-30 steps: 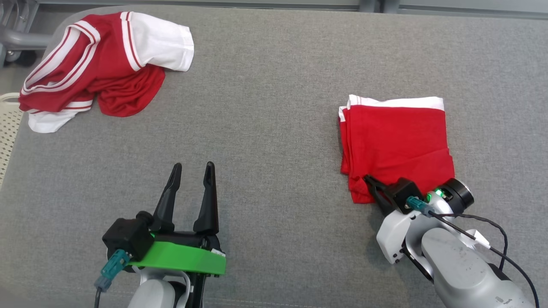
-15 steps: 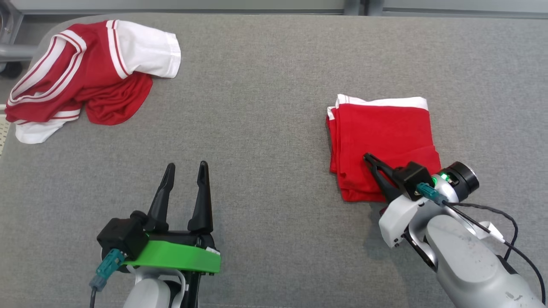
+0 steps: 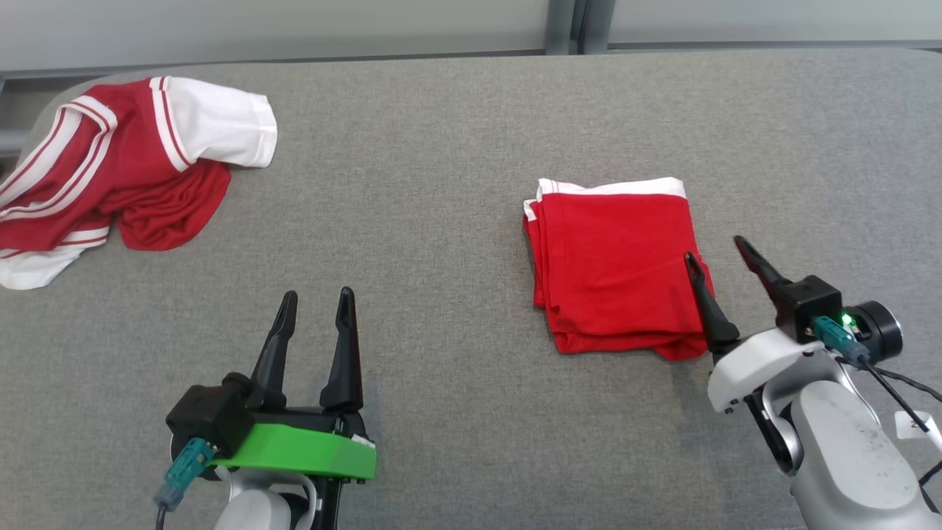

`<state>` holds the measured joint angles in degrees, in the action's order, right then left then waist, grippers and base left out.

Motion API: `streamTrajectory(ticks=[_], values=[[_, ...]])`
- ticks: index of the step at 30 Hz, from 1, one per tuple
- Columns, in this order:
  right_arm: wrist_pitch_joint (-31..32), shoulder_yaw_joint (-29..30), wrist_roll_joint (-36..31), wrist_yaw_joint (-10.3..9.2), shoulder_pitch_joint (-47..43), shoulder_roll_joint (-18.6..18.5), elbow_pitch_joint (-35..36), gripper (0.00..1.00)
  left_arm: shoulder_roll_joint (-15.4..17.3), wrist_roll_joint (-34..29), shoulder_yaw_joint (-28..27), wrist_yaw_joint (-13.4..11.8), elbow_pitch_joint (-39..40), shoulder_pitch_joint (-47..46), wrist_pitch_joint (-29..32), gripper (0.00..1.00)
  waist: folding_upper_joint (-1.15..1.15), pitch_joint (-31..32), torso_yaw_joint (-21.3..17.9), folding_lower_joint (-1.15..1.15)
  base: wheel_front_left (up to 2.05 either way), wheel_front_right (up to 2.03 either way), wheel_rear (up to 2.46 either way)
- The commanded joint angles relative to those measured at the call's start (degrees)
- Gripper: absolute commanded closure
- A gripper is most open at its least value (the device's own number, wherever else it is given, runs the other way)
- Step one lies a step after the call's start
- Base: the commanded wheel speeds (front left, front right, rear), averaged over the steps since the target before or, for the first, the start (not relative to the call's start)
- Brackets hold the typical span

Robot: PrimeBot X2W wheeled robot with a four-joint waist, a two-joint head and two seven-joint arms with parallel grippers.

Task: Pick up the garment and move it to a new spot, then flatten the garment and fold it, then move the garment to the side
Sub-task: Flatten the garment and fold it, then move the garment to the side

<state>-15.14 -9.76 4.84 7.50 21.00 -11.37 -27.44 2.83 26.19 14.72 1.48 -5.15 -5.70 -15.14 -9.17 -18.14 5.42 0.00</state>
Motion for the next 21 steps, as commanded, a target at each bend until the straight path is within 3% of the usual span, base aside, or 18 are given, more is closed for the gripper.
streamTrajectory(ticks=[1,12,21], values=[[0.0,1.2,-0.5,-0.02,-1.4,0.3,0.5,0.00,0.1,-0.2,-0.3,-0.1,0.0,0.9,0.0,0.00,0.00,0.9,-0.8,0.00,0.00,0.00,0.00],[0.7,8.9,4.9,-0.02,-2.1,2.8,-4.1,0.00,0.1,-0.4,-0.6,-0.3,0.2,1.9,0.0,0.00,0.00,2.3,-1.9,0.00,0.00,0.00,0.00],[9.4,6.2,12.0,-0.02,4.1,0.0,-7.8,0.00,0.1,0.5,0.2,-0.4,0.6,0.8,0.0,0.00,0.00,0.2,-0.3,0.00,0.00,0.00,0.00]])
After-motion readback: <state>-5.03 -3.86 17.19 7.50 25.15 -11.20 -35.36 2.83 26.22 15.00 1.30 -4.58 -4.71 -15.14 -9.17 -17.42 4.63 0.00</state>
